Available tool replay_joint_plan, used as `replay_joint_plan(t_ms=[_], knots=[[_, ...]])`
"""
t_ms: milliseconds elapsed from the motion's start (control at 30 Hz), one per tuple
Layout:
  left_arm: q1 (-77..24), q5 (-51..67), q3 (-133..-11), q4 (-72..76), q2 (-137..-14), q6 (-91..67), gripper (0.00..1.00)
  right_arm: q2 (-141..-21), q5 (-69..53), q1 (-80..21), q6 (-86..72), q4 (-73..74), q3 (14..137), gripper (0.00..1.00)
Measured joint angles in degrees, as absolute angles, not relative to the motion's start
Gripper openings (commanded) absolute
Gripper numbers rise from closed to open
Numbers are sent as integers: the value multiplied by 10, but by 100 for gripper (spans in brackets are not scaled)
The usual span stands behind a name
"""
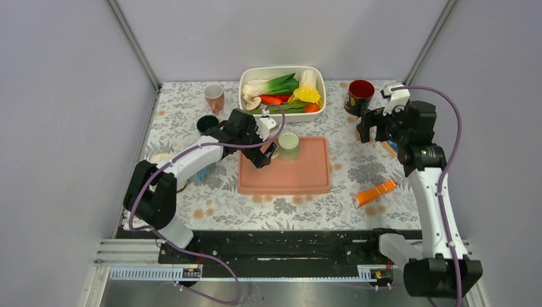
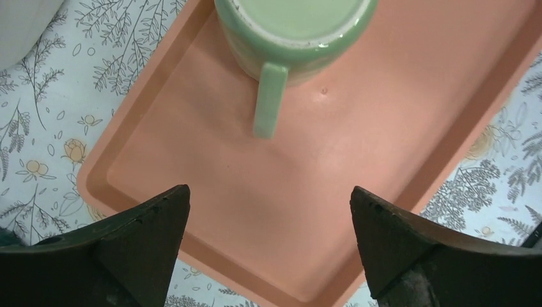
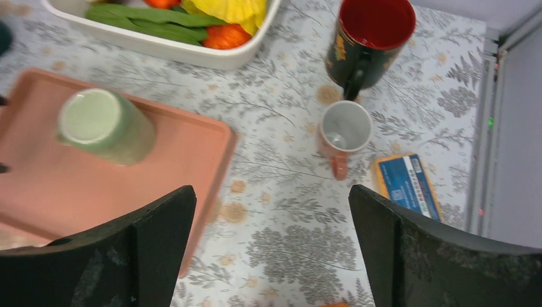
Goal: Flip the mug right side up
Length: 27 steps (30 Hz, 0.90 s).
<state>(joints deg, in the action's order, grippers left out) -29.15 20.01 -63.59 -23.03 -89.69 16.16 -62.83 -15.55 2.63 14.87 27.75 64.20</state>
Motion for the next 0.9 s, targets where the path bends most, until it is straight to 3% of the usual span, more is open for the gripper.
replay_joint_plan(t_ms=[367,633,900], knots=[[-339,142,-715,-218,-978,178,80,-469,-226,26,39,251,542,99],[-347,142,-785,-241,-1047,190,51,-413,-252,26,-10,212,474,99],[-347,143,-802,-263,-1075,198,38,-400,-263,26,-20,190,463,99]])
